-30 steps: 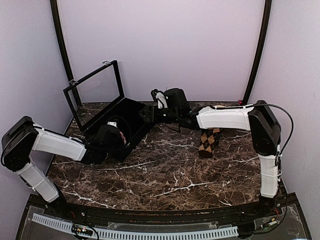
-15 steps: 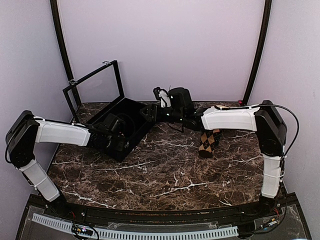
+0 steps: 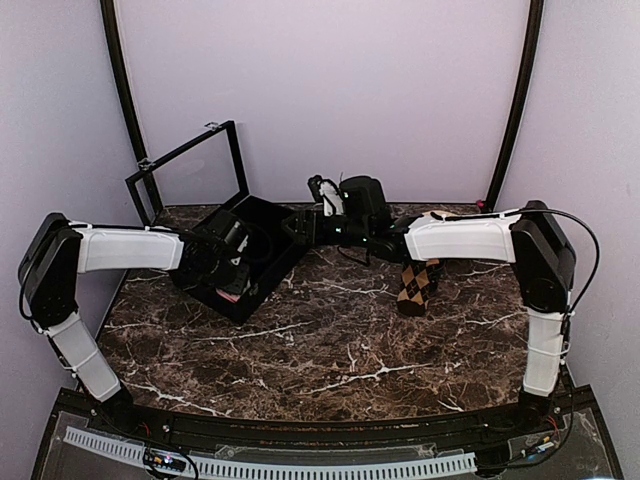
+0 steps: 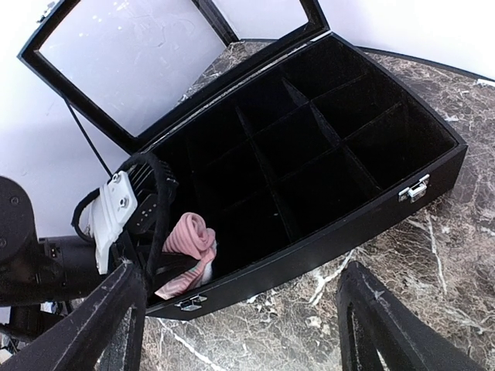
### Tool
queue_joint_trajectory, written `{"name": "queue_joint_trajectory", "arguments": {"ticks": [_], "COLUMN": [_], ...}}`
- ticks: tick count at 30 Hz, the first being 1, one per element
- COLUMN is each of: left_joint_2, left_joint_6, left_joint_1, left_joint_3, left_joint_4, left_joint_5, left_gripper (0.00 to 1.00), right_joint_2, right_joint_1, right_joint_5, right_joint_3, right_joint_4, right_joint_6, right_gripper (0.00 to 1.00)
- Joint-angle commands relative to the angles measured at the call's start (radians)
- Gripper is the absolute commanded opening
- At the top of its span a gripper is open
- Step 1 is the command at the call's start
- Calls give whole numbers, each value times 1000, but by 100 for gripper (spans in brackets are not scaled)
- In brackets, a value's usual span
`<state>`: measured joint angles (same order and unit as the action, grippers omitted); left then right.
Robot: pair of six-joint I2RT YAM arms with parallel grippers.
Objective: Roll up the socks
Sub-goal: Place the sock in the storage box.
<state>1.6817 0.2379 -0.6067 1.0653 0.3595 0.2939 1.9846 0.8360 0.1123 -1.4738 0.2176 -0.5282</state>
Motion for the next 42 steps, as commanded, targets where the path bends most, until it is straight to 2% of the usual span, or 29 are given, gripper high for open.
{"name": "queue_joint_trajectory", "arguments": {"ticks": [1, 11, 17, 27, 35, 42], "left_joint_2": [-17, -49, -34, -12, 91, 146], "left_joint_6": [-38, -114, -148, -155, -141, -110], "left_joint_1": [41, 61, 61, 30, -46, -68], "left_joint_3": [11, 176, 225, 201, 212, 199], "left_joint_4": [200, 362, 410, 384, 353, 337], "left_joint_5": [-34, 135, 176, 146, 110, 85], "left_gripper": [0, 0, 0, 0, 0, 0], "right_joint_2": [-39, -27, -30, -23, -38, -44], "right_joint_1": [-8, -9, -9, -15, -25, -31], "right_joint_5": [16, 30, 28, 33, 27, 30], "right_joint_3": [-1, -17, -1, 3, 38, 53], "right_joint_4": [48, 46, 52, 61, 71, 78], "right_joint_6": [17, 18, 19, 17, 16, 16], "right_gripper": [78, 79, 79, 79, 79, 79]}}
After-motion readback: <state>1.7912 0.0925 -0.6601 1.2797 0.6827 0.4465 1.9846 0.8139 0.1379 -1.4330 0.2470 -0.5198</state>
